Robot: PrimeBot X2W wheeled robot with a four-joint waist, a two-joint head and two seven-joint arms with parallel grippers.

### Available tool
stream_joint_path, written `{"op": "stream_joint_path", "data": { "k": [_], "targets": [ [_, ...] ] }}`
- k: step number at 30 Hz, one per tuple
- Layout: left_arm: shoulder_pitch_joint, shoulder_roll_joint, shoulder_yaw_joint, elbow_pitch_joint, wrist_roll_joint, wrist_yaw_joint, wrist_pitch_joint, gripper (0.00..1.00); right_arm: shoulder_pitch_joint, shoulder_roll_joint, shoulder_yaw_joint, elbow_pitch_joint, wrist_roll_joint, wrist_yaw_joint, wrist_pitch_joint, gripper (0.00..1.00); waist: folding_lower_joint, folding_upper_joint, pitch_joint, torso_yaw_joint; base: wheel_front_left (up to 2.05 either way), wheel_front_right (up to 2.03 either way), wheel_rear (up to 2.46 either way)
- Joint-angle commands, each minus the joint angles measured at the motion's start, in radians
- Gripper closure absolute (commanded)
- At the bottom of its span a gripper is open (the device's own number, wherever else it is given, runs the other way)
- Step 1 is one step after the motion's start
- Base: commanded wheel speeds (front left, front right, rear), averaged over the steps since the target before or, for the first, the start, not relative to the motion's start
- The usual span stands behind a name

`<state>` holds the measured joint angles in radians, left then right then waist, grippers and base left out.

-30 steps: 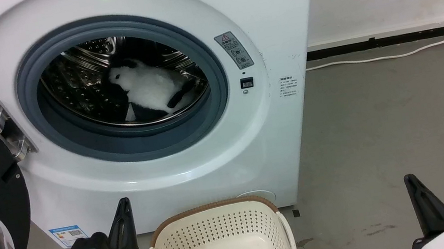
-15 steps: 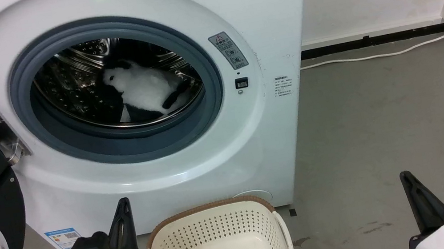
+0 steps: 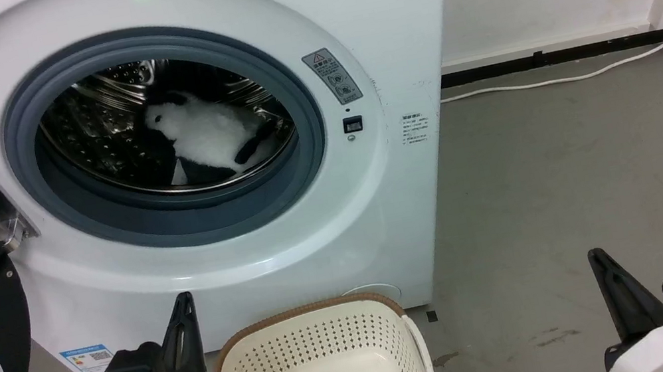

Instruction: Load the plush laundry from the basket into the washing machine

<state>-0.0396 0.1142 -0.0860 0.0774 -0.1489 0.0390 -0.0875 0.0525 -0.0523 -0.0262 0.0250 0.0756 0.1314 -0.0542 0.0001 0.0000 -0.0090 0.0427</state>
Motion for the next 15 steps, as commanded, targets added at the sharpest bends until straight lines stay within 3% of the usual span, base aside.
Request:
{"op": "stream_joint_path", "data": {
  "k": [1,15],
  "targets": [
    [0.019,-0.005,0.008,-0.010,0.018,-0.007,0.009,1.00,-0.014,0.001,0.003,-0.007,-0.013,0.000,0.005,1.00,0.0000,0.0000,0.000,-0.002,0.00,0.00,0.00],
    [0.027,-0.026,0.037,-0.034,0.065,-0.019,0.037,1.00,-0.028,0.002,0.011,-0.013,-0.035,-0.001,0.023,1.00,0.0000,0.0000,0.004,-0.017,0.00,0.00,0.00]
  ]
}}
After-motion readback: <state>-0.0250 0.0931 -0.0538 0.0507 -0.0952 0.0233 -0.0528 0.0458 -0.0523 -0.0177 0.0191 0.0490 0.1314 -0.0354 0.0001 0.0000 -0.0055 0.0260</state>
